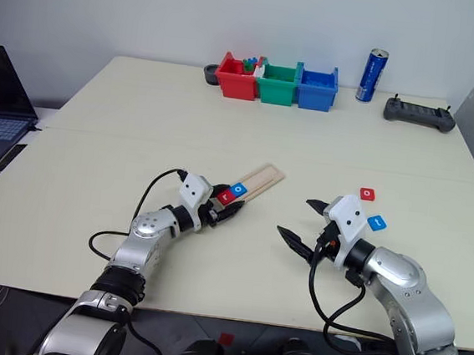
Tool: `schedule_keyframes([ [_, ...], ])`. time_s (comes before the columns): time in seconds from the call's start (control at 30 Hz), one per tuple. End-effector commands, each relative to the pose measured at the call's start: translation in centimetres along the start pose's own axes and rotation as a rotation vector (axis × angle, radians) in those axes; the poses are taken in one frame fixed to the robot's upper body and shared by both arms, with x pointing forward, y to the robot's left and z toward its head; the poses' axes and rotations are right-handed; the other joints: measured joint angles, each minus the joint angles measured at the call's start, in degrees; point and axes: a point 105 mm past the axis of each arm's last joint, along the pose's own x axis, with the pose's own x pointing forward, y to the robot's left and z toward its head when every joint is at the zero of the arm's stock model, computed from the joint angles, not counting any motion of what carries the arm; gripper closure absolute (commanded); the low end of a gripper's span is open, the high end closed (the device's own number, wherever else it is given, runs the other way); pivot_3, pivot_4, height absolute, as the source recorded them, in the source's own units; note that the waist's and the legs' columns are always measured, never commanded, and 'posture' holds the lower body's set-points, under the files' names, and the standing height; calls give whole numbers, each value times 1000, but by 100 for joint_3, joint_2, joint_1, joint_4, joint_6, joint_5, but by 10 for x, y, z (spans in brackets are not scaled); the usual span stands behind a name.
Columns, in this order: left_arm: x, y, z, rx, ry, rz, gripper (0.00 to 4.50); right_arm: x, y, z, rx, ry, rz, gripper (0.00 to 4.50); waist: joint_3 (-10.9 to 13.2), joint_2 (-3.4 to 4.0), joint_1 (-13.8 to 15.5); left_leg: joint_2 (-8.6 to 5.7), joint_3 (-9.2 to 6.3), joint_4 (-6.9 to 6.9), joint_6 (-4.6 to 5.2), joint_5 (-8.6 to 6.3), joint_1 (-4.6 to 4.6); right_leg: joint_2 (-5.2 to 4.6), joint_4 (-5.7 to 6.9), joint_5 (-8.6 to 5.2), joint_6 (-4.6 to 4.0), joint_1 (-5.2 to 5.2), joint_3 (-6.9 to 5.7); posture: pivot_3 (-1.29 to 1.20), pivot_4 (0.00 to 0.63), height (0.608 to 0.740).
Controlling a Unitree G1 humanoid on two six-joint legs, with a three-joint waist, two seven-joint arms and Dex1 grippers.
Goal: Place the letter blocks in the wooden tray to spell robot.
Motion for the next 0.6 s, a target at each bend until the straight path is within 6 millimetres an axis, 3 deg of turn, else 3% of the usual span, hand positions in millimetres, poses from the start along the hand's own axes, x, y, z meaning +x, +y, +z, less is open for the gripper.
schedule_keyframes([
  [0.03, -5, -1, -12, -3, 54, -16, 1840, -3, -5, 12, -41, -38, -11, 0, 0, 0, -2, 0, 0, 0, 0, 0, 0, 0, 0, 0, 0, 0, 0, 0, 150, 740],
  [0.33, -6, 5, -4, 26, 31, 1, 1840, -4, -7, 12, -46, -39, -23, 0, 0, 0, -14, 1, 0, 0, 0, 0, 0, 1, 0, 0, 0, 0, 0, 0, 150, 740],
  [0.53, -5, 8, -2, 37, 23, 14, 20, -4, -8, 12, -42, -41, -26, 0, 0, 0, -15, 1, 0, 0, 0, 0, 0, 1, 1, 0, 0, -1, 0, 0, 150, 740],
  [0.6, -4, 10, -1, 43, 22, 24, 20, -3, -8, 13, -42, -41, -27, 0, 0, 0, -14, 1, 0, 0, 0, 0, 0, 1, 1, 0, 0, -1, -1, 0, 150, 740],
])
